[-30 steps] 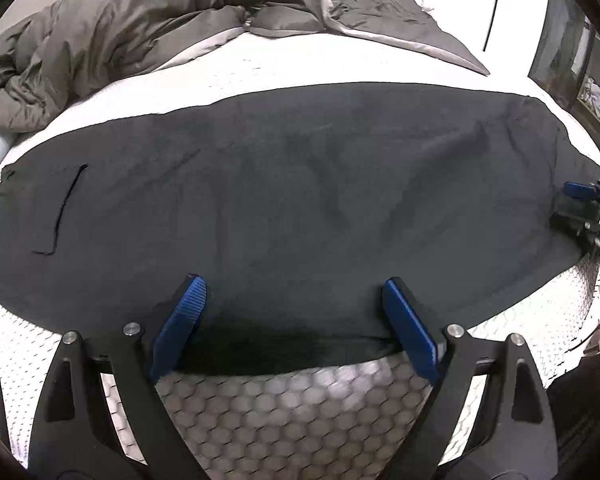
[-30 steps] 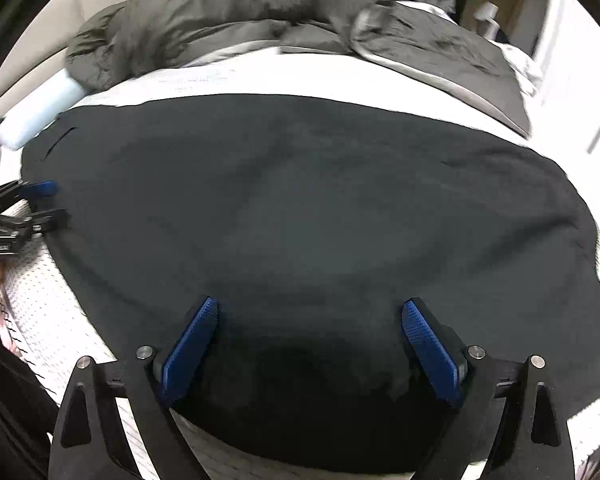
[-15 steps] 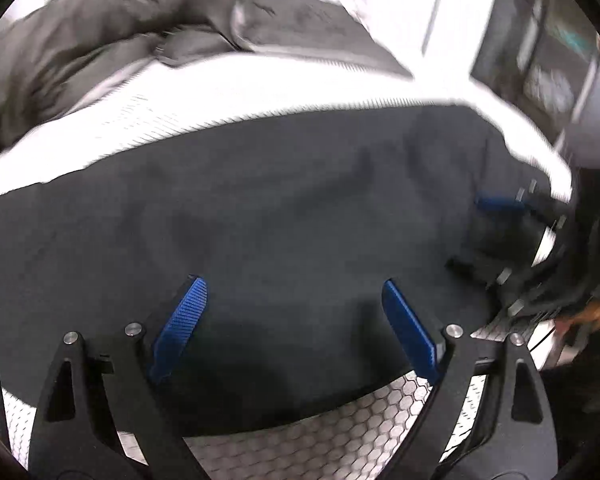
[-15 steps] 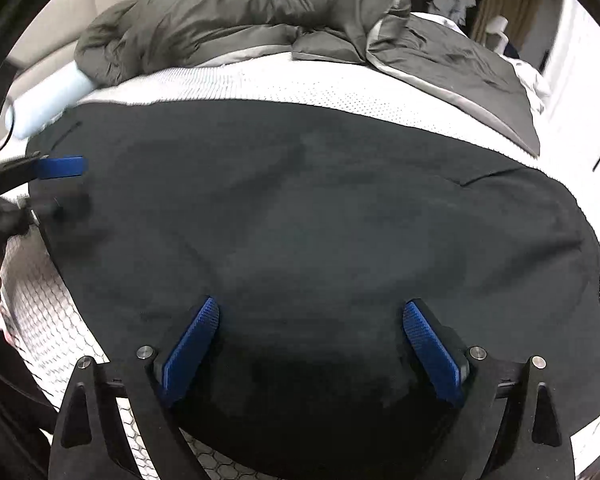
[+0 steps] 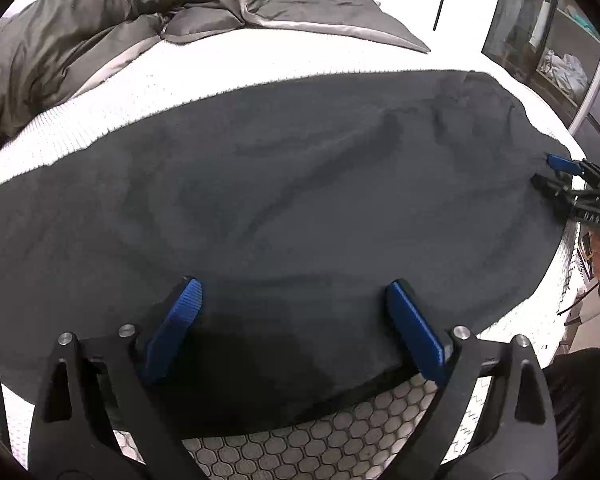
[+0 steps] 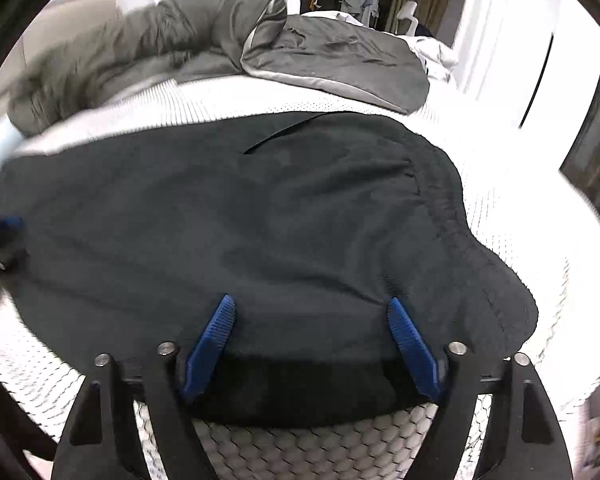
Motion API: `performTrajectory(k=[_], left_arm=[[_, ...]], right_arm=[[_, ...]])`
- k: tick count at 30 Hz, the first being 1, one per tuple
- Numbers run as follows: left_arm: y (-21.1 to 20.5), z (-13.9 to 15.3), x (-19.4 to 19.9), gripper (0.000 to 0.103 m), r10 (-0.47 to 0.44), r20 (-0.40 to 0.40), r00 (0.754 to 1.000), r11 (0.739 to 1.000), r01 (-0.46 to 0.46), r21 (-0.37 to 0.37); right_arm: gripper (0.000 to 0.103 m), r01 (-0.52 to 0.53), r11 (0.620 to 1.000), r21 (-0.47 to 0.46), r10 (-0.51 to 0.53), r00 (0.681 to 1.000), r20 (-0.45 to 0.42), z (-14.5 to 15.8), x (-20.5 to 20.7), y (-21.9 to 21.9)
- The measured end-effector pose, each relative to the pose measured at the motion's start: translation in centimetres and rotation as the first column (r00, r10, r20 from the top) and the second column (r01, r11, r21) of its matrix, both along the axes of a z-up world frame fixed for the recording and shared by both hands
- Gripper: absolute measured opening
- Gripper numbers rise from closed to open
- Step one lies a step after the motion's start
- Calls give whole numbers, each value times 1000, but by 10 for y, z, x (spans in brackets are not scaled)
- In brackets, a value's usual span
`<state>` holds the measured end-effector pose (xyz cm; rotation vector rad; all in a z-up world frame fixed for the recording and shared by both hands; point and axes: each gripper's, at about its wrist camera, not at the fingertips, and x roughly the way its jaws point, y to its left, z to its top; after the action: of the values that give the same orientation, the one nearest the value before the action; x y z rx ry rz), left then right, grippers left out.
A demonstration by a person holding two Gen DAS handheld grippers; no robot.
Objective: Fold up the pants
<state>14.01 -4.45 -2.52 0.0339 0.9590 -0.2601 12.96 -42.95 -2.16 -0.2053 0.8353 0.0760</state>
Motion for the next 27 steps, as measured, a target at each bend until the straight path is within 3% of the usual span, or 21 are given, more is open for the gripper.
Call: performTrajectory(k=[2, 7, 10, 13, 16, 20, 23, 25, 27], left_arm=[[-3, 11, 10, 93, -11, 29, 1000, 1000, 11, -1], [-29, 20, 47, 94, -68, 32, 997, 993, 65, 102], [-27, 7, 84, 93, -16, -35, 999, 994, 19, 110], [-11, -7, 99, 94, 22, -64, 998, 993, -14, 116], [21, -8, 98, 94, 60, -60, 996, 993, -53, 108], [74, -9, 92, 97, 175, -34, 984, 970, -166, 175], [111, -10, 85, 98, 251, -16, 968, 952, -244, 184], [127, -8, 81, 103, 276, -3, 961, 946, -271, 177], [133, -8, 80, 103, 313, 26, 949, 916, -309, 255]], right_arm=[[85, -28, 999, 30, 28, 1000, 1, 4, 3, 20], [87, -159, 983, 93, 160, 987, -4, 17, 34, 93], [88, -213, 970, 120, 220, 974, -49, 11, 66, 136], [88, -226, 974, 30, 228, 961, -156, -16, 96, 165], [91, -210, 978, -19, 204, 966, -157, -21, 98, 153], [97, 2, 981, -196, -20, 996, -87, -16, 104, 105], [98, 96, 984, -152, -109, 990, -86, -16, 106, 67], [97, 114, 978, -176, -127, 990, -66, -13, 103, 57], [97, 79, 977, -196, -95, 993, -73, -10, 98, 58]])
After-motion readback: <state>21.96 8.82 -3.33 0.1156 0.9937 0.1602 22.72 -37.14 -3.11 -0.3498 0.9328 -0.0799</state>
